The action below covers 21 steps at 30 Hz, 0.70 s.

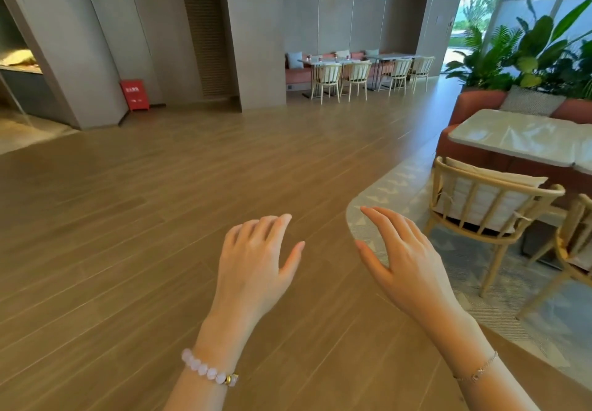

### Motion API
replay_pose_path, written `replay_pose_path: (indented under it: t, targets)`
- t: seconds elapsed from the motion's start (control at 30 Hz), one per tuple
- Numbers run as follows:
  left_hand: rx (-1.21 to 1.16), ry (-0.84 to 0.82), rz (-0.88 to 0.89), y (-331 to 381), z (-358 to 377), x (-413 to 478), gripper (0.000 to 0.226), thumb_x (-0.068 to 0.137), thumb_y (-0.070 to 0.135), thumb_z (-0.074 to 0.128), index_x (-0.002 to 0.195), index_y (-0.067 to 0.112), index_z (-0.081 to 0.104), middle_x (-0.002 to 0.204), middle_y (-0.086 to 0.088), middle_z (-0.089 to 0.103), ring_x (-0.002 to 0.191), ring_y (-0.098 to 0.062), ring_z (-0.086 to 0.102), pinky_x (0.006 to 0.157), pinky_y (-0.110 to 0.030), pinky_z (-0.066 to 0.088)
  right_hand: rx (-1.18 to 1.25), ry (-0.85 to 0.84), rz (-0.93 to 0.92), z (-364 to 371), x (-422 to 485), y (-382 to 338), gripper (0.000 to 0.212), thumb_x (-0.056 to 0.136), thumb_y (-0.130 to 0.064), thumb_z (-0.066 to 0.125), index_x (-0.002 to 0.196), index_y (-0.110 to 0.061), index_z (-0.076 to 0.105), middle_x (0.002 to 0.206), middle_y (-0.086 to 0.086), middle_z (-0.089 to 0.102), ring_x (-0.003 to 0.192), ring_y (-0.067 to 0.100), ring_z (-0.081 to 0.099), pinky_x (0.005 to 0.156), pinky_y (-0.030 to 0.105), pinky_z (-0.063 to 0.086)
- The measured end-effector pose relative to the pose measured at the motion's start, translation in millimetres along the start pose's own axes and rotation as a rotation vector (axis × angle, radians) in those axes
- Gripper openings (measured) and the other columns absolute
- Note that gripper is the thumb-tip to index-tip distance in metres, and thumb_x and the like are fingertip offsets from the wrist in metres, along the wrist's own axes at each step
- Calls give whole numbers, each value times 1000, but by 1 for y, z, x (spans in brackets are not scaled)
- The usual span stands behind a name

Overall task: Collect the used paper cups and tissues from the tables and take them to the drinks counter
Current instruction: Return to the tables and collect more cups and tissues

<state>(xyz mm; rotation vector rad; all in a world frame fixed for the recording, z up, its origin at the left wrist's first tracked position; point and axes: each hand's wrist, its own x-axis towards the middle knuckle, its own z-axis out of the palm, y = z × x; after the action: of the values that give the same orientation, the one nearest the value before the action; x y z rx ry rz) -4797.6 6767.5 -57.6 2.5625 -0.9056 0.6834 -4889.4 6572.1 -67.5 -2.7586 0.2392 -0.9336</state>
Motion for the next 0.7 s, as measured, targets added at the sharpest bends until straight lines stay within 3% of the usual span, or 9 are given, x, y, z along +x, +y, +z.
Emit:
replay_pose_path:
  t: [0.3, 0.47, 0.7]
  targets:
    - [34, 20, -42, -71, 88, 124, 46, 88, 43, 48, 120, 13, 61, 111, -3, 67, 102, -24, 63, 87, -39, 47, 18, 18, -19, 107, 142, 48, 51, 92, -45, 46, 135, -18, 49, 130, 1, 57, 120, 20, 54, 93, 29, 40]
    - [46, 3, -22, -99, 148, 236, 45, 90, 43, 50, 123, 14, 59, 115, -2, 65, 105, -23, 61, 89, -39, 46, 30, 24, -13, 166, 245, 94, 48, 94, -46, 46, 136, -20, 48, 132, 1, 56, 121, 21, 53, 93, 34, 44]
    - [46, 20, 15, -120, 215, 387, 47, 90, 46, 44, 124, 16, 58, 116, -1, 65, 107, -21, 60, 90, -37, 45, 3, 35, -6, 227, 376, 158, 51, 92, -48, 44, 135, -20, 48, 131, -1, 56, 118, 20, 53, 91, 26, 34]
